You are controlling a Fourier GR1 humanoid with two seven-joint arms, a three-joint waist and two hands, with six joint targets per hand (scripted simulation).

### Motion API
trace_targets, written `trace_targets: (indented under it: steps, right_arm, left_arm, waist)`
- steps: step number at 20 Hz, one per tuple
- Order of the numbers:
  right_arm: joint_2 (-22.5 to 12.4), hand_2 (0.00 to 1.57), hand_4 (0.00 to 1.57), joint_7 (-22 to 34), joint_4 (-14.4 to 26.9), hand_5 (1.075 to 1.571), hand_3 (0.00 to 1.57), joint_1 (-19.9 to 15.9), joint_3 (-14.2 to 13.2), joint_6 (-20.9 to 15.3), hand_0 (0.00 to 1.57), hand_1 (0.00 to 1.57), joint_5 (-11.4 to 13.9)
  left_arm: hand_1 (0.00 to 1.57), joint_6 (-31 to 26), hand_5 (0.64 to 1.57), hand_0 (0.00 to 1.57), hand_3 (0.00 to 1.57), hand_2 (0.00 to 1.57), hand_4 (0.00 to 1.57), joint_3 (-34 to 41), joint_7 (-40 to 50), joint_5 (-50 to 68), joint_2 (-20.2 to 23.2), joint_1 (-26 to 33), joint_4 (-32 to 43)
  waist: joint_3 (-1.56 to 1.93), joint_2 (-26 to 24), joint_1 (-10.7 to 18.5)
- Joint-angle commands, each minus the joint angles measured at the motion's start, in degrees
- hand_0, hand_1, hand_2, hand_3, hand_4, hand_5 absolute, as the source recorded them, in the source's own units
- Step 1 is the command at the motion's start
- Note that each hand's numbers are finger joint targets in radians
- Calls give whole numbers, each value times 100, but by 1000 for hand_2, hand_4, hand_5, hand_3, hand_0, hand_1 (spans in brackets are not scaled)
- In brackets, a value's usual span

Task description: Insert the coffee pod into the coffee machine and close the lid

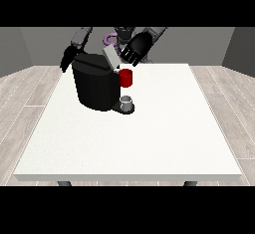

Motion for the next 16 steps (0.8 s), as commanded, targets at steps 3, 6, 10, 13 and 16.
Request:
trace_targets:
  steps: [3,6,10,13,16]
  right_arm:
    - [21,0,60,-128,-115,1571,0,-48,3,-188,0,0,132]
    - [-147,0,100,-279,154,1571,0,-79,-294,-2,0,0,-130]
    - [-237,0,0,40,116,1571,0,-87,-288,-46,0,0,-16]
    - [-161,0,223,-156,417,1571,0,-166,-426,-120,0,0,-110]
    - [-100,0,33,-141,239,1571,0,-192,-233,-218,0,0,84]
  left_arm:
    - [1188,-3,1571,1188,1219,1258,461,0,-215,-82,202,-158,146]
    - [1195,-259,1571,1195,1229,1260,464,39,-76,1,188,-409,118]
    - [1251,-150,1571,1251,1217,1290,425,-46,-236,-49,28,-169,190]
    - [1200,-224,1571,1200,1209,1245,439,-101,-51,-14,-269,-300,124]
    - [1192,-150,1571,1192,1202,1248,420,19,-52,-35,-62,-453,285]
  waist:
    - [0,337,-43]
    - [3,331,41]
    - [1,206,129]
    - [3,232,278]
    - [1,405,97]
